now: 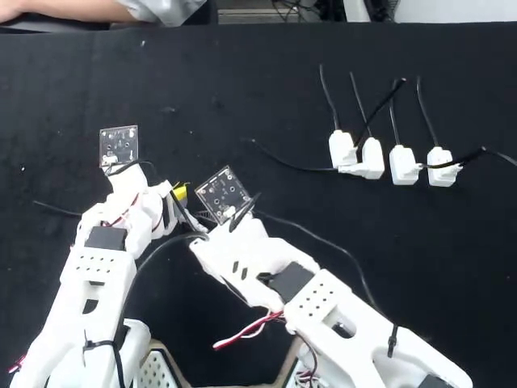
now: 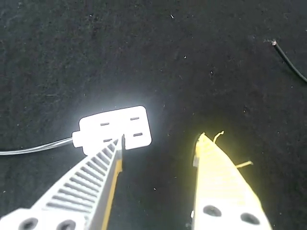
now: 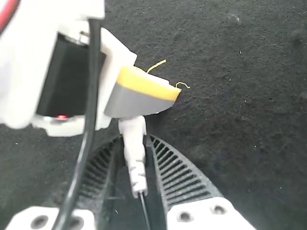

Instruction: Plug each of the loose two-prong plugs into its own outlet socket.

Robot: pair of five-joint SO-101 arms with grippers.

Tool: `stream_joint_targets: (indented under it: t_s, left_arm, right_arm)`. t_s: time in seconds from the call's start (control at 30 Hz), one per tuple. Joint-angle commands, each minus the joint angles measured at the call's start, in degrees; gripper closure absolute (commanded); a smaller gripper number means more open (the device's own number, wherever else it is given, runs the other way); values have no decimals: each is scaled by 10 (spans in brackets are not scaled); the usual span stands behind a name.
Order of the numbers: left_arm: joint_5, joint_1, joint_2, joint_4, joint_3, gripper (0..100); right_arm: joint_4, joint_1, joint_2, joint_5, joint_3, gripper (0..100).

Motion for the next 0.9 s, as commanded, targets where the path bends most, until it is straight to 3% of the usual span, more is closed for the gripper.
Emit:
stream_joint_targets:
  t_s: [0.0,0.87]
  left_arm:
    - [-4,2,-3,3,-4,762]
    - [-3,5,-2,2,0,762]
  right_arm:
    - [-1,23,-32,-3,-5,988]
    - [-5,24,-36,-5,-19,988]
